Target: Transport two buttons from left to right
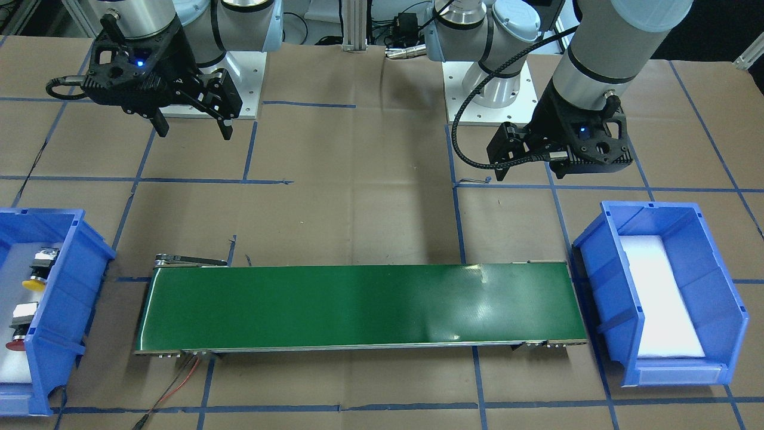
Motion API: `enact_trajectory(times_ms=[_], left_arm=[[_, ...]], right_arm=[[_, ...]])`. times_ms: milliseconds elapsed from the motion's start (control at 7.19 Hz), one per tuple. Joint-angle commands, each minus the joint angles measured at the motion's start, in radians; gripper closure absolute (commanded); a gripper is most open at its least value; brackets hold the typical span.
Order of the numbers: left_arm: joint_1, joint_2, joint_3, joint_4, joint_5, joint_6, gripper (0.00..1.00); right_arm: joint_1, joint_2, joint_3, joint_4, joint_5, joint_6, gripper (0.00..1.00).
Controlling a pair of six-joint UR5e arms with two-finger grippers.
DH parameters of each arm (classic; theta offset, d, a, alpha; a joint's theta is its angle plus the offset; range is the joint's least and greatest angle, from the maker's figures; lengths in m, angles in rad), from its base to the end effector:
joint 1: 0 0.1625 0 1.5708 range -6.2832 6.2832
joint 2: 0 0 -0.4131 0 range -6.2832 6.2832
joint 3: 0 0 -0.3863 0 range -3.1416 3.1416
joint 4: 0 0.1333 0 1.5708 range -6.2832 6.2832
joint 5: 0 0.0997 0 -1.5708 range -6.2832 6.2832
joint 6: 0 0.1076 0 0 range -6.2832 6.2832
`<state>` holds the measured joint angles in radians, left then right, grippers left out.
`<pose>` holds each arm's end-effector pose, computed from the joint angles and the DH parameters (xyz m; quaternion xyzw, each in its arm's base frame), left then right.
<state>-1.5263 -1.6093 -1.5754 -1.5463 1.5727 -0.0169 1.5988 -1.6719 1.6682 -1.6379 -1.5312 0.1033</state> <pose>-0.1107 -0.5049 0.4492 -0.0307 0.9995 0.0093 0.0008 0.1502 -0.4476 0.4747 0.0369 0.9985 -0.0340 0.0221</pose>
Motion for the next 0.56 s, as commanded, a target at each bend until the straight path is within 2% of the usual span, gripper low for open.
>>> enact_trajectory(times_ms=[0, 417], left_arm=[[0.000, 0.002, 0.000, 0.000, 0.001, 0.000, 0.00], [0.000, 0.003, 0.000, 0.015, 0.003, 0.000, 0.00]], right_arm=[[-0.008, -0.005, 0.005, 0.003, -0.006, 0.000, 0.00], [-0.008, -0.003, 0.005, 0.000, -0.004, 0.000, 0.00]])
